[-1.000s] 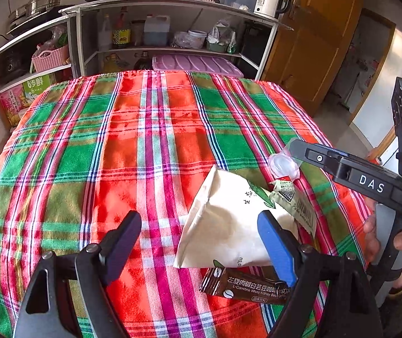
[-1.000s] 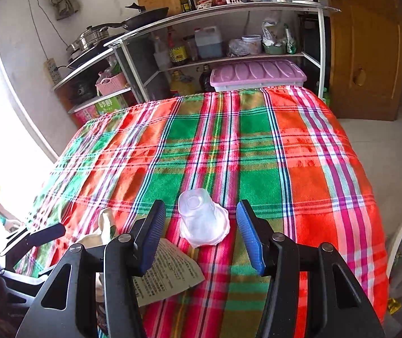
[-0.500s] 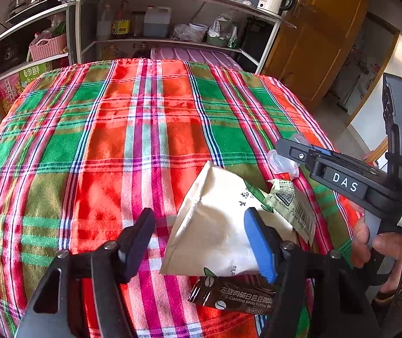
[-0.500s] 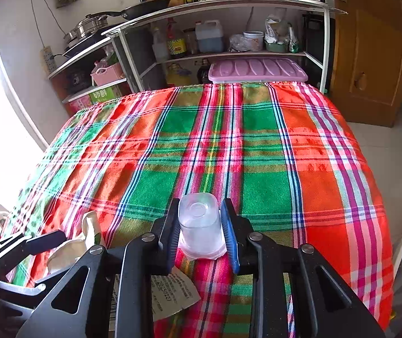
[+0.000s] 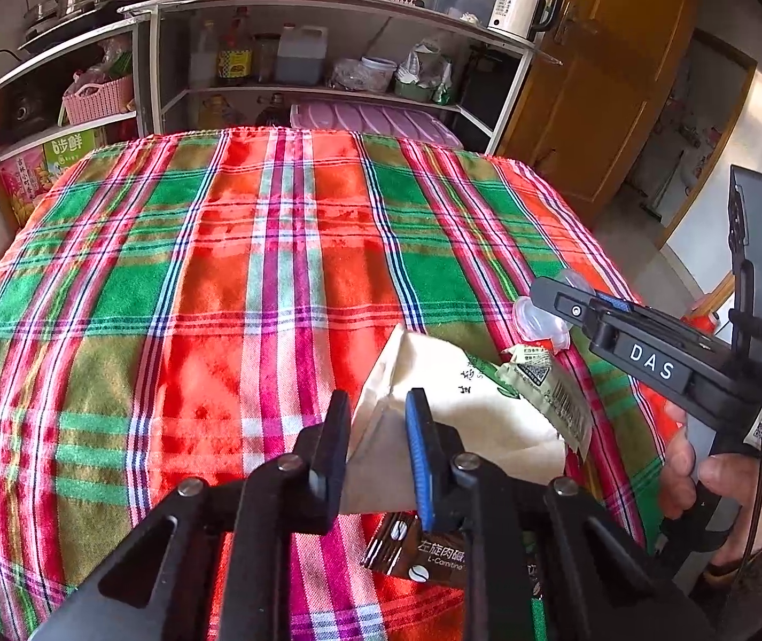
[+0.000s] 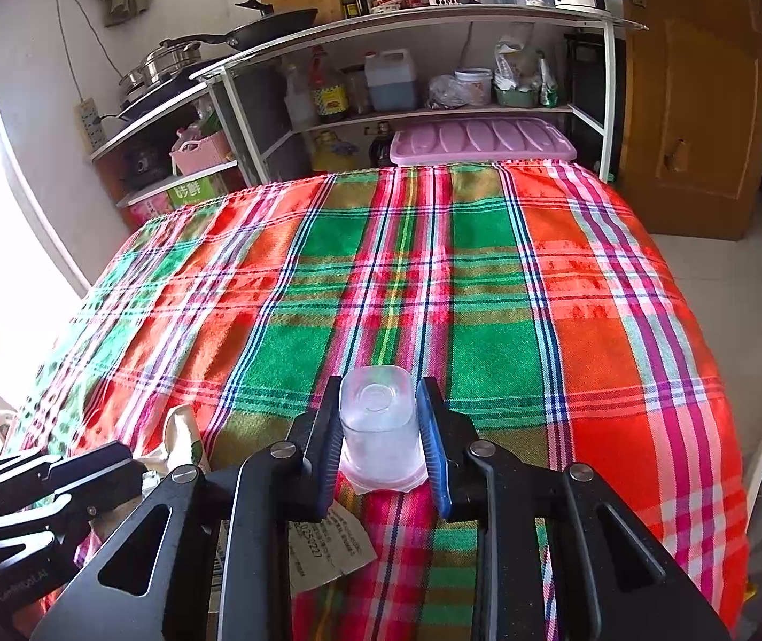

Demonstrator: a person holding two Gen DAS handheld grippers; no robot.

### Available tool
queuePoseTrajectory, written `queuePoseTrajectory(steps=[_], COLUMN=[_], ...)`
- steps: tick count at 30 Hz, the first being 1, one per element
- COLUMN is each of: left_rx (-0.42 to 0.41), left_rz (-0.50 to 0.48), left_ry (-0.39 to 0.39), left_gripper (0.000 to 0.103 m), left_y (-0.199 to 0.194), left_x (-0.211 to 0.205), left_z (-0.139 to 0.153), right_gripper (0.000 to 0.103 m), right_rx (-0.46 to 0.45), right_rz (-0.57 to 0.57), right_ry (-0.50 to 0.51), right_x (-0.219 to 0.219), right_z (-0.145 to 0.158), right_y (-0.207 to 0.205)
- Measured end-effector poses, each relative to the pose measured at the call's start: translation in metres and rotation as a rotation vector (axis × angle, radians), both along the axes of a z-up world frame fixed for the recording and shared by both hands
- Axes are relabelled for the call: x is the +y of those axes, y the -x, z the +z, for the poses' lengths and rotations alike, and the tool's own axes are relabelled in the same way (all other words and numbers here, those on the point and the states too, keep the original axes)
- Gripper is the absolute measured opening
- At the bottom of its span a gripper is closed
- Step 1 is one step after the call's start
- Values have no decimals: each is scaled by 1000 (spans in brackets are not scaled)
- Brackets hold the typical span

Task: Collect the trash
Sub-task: 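Close the right gripper on the clear cup while the left grips the white paper bag, then carry the clear cup and white paper bag over the white bin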

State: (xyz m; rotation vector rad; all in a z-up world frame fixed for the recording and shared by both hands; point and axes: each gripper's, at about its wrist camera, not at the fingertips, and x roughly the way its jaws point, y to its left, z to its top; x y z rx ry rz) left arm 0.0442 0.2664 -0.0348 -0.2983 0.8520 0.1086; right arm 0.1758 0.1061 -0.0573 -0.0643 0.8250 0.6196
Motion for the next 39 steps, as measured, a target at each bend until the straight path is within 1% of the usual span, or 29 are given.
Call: queuePoseTrajectory(steps=[1, 2, 5, 8, 9, 10, 11, 12, 16, 18, 20, 23, 25, 27, 29, 30, 31, 33, 34, 37, 39], left_rx=[-8, -5, 5, -15, -20, -14, -8, -15, -71, -78, -55, -34, -33, -25, -35, -20, -9, -7, -12, -26, -36], left_rz=[0, -8, -7, 5, -10, -14, -13, -25, -69, -106, -161, -211, -234, -223, -221, -227, -232, -227, -229, -225, -221], left_ry=[0, -4, 3, 28, 36, 37, 19, 1, -64, -102, -123, -194, -206, -238, -256, -244, -234, -231, -236, -249, -250], left_gripper=[10, 6, 6, 7, 16, 37, 50, 66, 70, 70, 70, 70, 70, 69, 63, 53, 47, 46, 40, 34, 33], left_y=[1, 1, 0, 5, 7, 8, 9, 10, 18, 19, 16, 13, 8, 2, -1, -4, -6, -6, -5, -4, -2], left_x=[0, 0, 2, 5, 4, 3, 1, -3, -19, -30, -42, -59, -65, -67, -68, -67, -66, -67, -68, -70, -71], left_z=[1, 2, -1, 1, 3, 3, 5, 6, 20, 22, 17, 9, 6, 5, 4, 2, 0, -2, 0, 3, 6], right_gripper=[28, 28, 28, 28, 28, 28, 28, 28, 28, 28, 28, 28, 28, 28, 28, 28, 28, 28, 28, 28, 28], right_rx=[0, 2, 5, 2, 3, 2, -1, -4, -6, -3, 0, -2, -2, 0, 1, 3, 4, 1, -1, -2, -2], right_rz=[-1, -2, -3, -6, -6, -10, -13, -15, -19, -21, -25, -30, -34, -34, -34, -34, -33, -34, -34, -38, -39], right_ry=[-3, -7, -18, -21, -24, -25, -24, -24, -28, -31, -34, -37, -38, -37, -35, -37, -37, -38, -40, -44, -45], right_x=[-1, -2, -5, -9, -11, -12, -12, -13, -16, -16, -17, -20, -21, -22, -22, -22, -22, -23, -23, -24, -26], right_z=[1, 1, 2, 2, 2, 3, 3, 4, 5, 5, 5, 5, 6, 5, 4, 3, 3, 4, 4, 5, 5], right_y=[1, 1, 2, 5, 5, 6, 7, 7, 9, 9, 9, 10, 11, 11, 11, 11, 11, 11, 12, 12, 13])
